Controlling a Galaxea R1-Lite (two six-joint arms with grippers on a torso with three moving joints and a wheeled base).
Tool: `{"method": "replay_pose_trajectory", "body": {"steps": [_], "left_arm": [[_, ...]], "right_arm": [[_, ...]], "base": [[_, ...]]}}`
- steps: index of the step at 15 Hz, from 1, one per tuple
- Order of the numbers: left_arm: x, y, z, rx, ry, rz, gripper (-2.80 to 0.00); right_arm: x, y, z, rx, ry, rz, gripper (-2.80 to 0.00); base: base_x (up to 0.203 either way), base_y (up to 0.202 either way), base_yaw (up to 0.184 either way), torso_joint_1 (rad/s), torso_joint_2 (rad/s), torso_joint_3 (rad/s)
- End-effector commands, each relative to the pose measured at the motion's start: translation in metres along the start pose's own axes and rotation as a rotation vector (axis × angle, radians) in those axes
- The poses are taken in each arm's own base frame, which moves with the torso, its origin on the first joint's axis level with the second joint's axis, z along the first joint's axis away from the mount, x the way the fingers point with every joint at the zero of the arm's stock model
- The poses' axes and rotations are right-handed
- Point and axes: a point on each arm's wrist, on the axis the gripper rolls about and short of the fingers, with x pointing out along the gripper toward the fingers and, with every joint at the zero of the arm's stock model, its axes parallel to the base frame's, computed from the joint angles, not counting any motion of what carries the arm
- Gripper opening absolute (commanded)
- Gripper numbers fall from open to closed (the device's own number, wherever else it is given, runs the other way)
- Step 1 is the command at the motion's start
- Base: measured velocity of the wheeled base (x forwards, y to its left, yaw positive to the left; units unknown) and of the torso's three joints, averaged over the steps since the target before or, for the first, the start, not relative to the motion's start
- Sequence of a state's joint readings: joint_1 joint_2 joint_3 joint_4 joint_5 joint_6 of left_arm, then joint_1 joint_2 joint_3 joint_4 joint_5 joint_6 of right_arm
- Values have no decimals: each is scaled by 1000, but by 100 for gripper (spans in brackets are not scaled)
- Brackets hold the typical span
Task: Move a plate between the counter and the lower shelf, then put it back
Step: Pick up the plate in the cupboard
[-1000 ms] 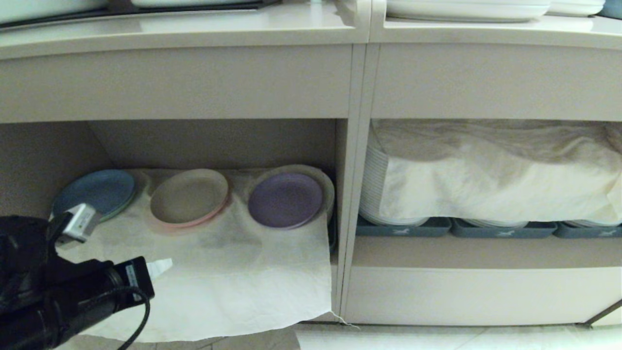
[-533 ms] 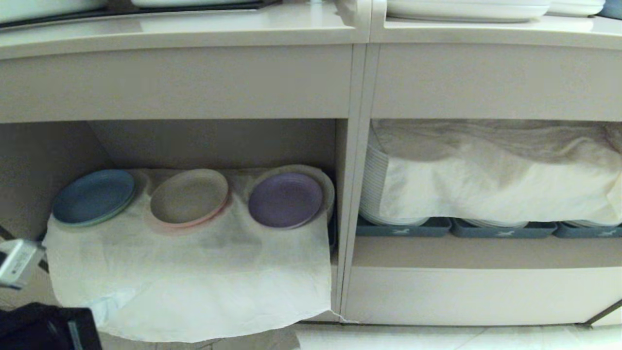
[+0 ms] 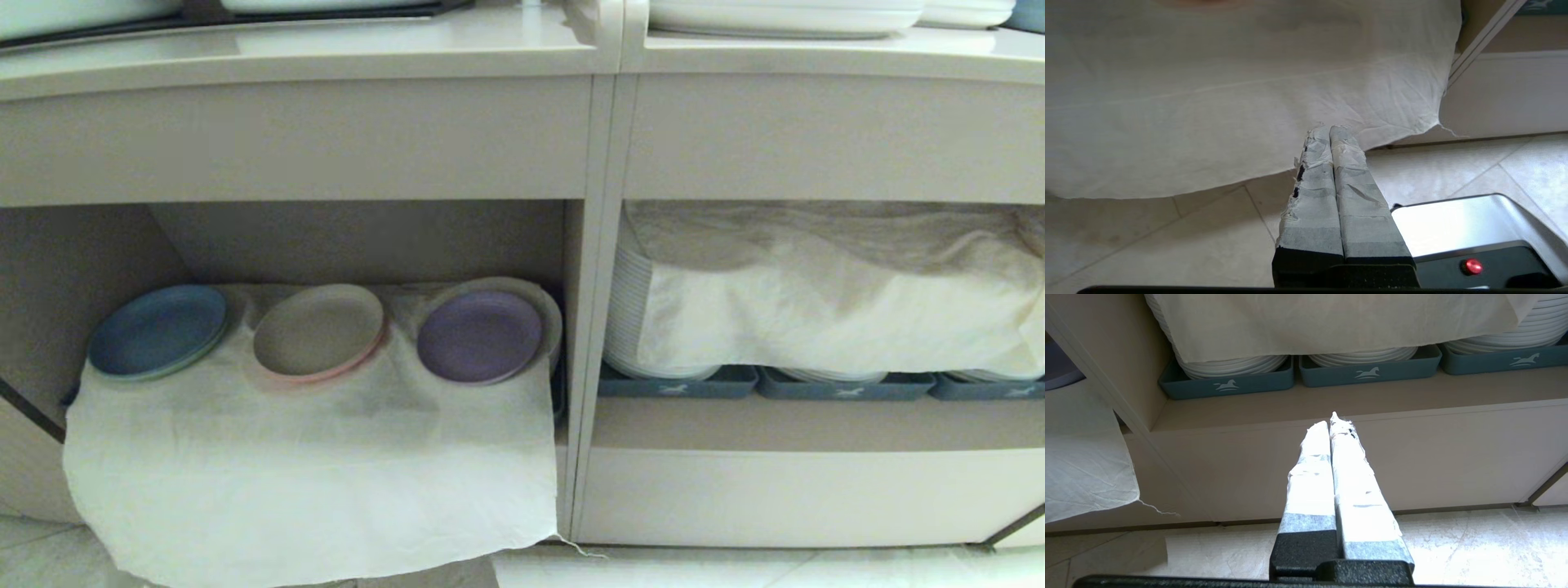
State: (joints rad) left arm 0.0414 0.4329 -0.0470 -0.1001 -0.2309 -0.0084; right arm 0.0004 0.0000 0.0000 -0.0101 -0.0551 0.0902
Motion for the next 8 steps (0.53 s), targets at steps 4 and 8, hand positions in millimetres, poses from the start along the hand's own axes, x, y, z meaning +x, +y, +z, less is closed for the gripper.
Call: {"method": "replay_pose_trajectory", "body": {"steps": [4,8], "left_arm": [[-13,-2,-11,40,-116,97,-280],[-12,0,-11,93,-153,158,-280]], "right_arm": [[0,0,0,0,-1,0,-280],[0,0,0,0,-1,0,-280]], "base": [[0,0,0,0,0,0],[0,0,0,0,0,0]]}}
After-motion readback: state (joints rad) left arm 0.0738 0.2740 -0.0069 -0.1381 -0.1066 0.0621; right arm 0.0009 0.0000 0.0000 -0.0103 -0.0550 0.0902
